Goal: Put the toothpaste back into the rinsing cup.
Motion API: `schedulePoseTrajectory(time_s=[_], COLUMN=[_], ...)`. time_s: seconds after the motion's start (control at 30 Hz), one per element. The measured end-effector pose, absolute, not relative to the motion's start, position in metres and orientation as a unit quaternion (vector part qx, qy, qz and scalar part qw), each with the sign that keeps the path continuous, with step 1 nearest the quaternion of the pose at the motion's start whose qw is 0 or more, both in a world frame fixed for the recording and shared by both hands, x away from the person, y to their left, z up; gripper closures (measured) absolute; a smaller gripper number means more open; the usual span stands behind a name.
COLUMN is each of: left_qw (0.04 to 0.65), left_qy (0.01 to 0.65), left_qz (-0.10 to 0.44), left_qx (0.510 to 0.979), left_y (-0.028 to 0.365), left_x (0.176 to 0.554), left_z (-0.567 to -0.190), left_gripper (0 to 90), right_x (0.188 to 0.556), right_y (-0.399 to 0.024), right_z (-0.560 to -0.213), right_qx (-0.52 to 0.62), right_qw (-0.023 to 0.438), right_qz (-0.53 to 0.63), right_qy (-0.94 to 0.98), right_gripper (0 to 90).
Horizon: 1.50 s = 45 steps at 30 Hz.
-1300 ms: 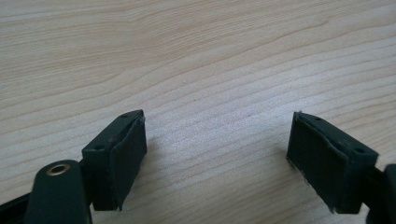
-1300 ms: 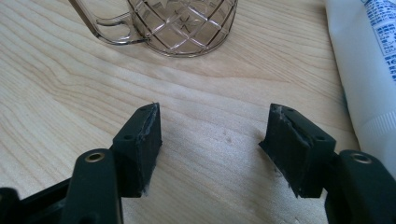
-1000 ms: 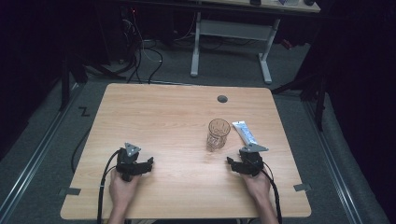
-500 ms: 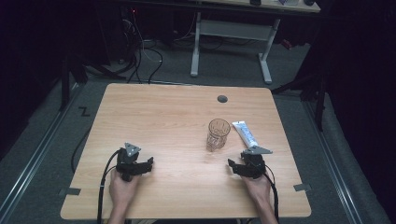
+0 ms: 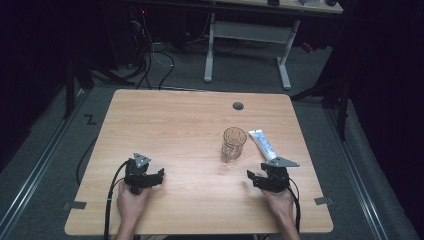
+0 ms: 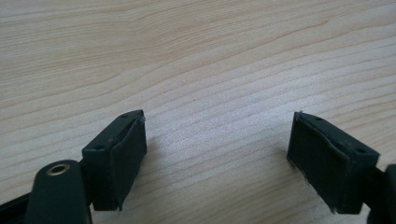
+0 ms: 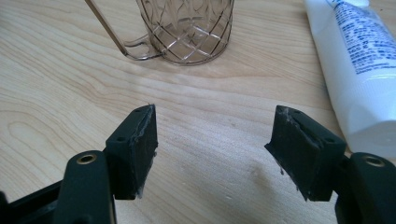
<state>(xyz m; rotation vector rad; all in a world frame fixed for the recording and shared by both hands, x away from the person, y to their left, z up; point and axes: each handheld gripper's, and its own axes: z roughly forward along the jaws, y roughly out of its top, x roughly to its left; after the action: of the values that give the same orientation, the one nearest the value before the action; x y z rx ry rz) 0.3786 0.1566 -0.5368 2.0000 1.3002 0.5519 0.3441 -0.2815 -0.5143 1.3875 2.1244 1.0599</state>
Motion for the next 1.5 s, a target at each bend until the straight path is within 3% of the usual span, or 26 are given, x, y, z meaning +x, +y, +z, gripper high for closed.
schedulePoseTrajectory(time_s=[0.67, 1.5], left_qw=[0.34, 0.339], left_qy=[0.5, 0.499], left_qz=[0.212, 0.212], left_qx=[0.768, 0.768], left_y=[0.157, 0.157], left_x=[0.378, 0.378], left_z=[-0.537, -0.537], left_gripper=[19.5, 19.5], right_x=[0.335, 0.361], right_y=[-0.306, -0.329], right_z=[-0.501, -0.482], right_qx=[0.506, 0.511], right_qw=[0.214, 0.209], right_qz=[0.411, 0.425], right_qy=[0.728, 0.717], right_gripper=[40.1, 46.2])
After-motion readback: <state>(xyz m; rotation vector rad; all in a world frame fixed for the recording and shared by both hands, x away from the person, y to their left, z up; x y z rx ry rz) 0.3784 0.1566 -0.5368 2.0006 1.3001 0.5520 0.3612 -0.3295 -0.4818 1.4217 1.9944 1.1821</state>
